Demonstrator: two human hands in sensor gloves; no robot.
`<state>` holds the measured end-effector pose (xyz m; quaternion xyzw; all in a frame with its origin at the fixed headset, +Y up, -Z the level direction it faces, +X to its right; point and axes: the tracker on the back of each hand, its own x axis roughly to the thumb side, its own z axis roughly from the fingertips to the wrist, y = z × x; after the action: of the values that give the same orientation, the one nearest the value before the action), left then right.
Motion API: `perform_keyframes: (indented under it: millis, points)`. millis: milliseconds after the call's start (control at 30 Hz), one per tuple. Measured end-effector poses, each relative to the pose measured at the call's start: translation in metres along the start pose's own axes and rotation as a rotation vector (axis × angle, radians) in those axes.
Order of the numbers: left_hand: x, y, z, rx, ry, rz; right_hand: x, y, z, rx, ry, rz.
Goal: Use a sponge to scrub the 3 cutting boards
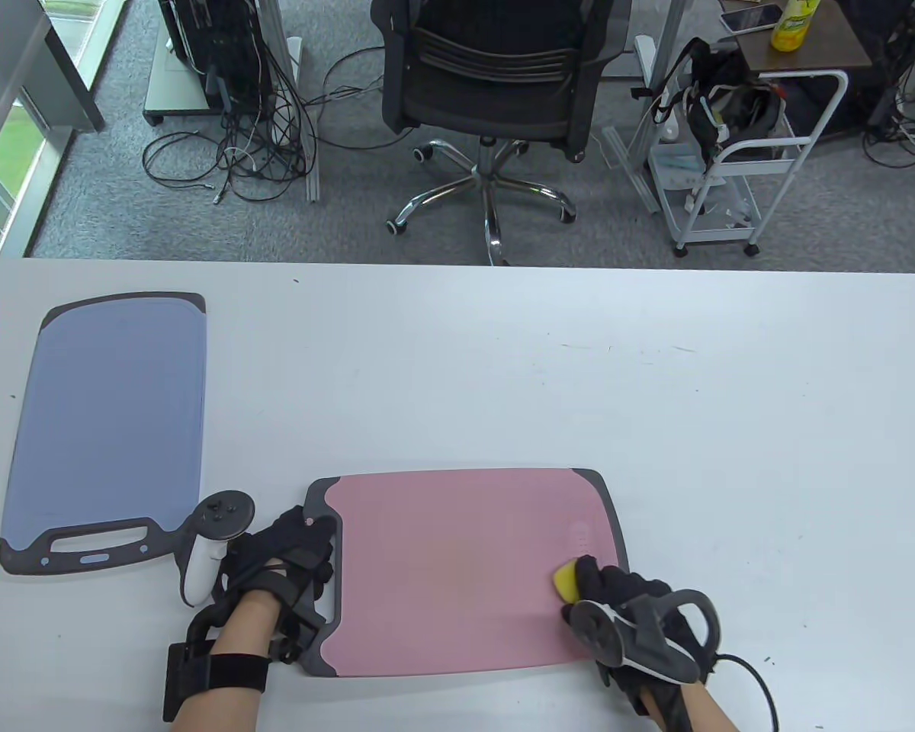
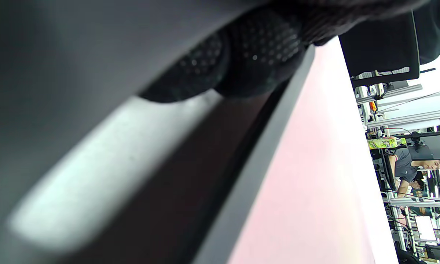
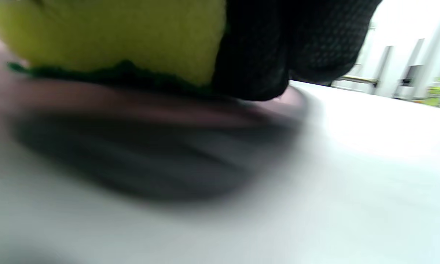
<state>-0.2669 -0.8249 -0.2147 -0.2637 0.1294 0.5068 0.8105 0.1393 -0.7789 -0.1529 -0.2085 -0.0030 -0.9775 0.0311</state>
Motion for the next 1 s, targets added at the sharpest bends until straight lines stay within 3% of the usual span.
perform_keyframes:
  millis: [167, 267, 400, 667, 1000]
  points:
    - [0.000, 0.001, -0.001, -0.002, -0.006, -0.002, 0.120, -0.014, -0.039, -0.014, -0.332, 0.008]
    - [0.000, 0.001, -0.002, -0.002, -0.006, 0.002, 0.185, -0.021, -0.049, -0.038, -0.497, 0.031]
    - [0.002, 0.002, -0.002, -0.017, -0.023, -0.015, 0.224, -0.022, -0.055, -0.043, -0.545, 0.038]
    - [0.003, 0.001, -0.002, 0.017, -0.021, -0.032, 0.202, -0.020, -0.045, -0.068, -0.465, 0.090]
    - [0.003, 0.001, -0.001, 0.031, -0.021, -0.027, 0.090, -0.005, -0.010, -0.005, -0.256, 0.107]
